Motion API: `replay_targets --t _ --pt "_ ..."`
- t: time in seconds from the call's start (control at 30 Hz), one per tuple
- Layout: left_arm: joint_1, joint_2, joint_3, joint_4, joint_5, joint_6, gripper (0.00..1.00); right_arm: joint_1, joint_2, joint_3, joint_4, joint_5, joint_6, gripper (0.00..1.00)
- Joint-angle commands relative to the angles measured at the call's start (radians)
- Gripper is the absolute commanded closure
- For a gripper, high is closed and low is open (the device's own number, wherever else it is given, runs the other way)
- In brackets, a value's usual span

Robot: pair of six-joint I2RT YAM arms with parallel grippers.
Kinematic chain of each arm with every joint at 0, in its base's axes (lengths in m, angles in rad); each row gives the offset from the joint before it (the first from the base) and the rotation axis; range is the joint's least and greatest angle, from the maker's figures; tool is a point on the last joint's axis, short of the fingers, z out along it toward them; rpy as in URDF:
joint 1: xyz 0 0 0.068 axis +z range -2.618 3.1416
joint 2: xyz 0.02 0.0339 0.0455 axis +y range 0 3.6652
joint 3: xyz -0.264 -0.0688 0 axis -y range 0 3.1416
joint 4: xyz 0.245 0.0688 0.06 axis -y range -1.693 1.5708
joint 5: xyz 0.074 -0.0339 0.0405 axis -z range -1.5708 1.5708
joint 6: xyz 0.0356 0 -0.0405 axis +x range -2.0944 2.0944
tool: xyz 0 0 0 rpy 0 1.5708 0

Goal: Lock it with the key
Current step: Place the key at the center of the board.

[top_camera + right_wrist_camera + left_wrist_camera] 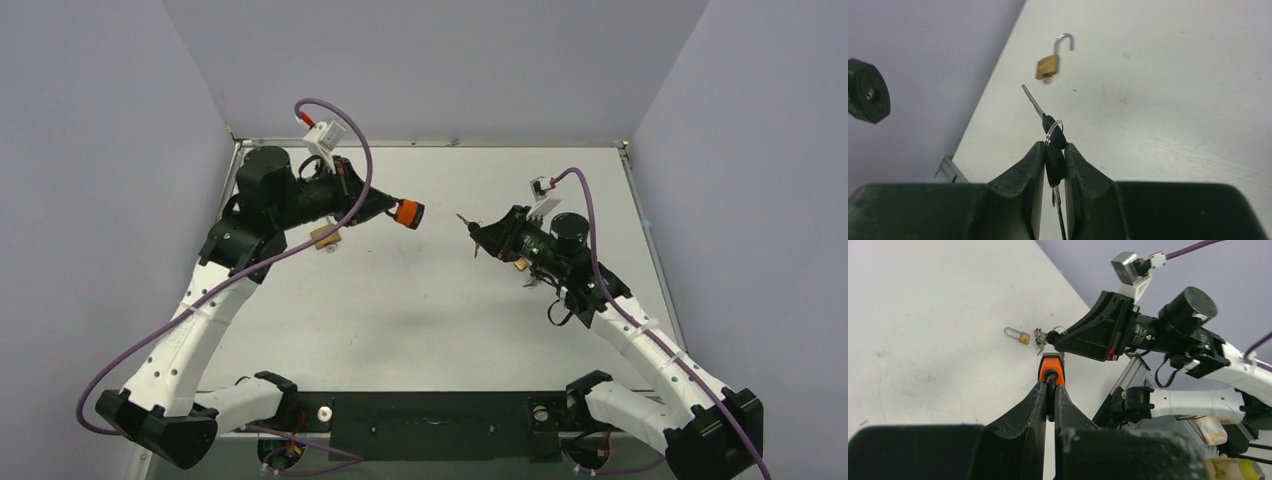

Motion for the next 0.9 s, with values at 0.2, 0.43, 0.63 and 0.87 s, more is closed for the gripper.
replay_targets --t 0.2,0.43,0.63,0.87 --pt "-0.214 0.209 -0.162 0.193 -0.343 -0.112 1.00 -0.034 0.128 -0.036 -0.167 0.321 0.035 1.00" --pt "-0.323 0.533 -0.026 0.126 -0.604 -0.097 1.00 -0.044 0.235 -0.083 -0.134 0.411 0.052 1.00" --pt "-0.395 0.730 0.124 0.041 -0.739 -0.087 1.00 -0.045 0.329 -0.117 -0.050 0.402 0.060 1.00" --pt "-0.418 0.848 0.207 0.000 -0.812 -0.104 1.00 -0.046 0.427 -0.123 0.046 0.374 0.072 1.00"
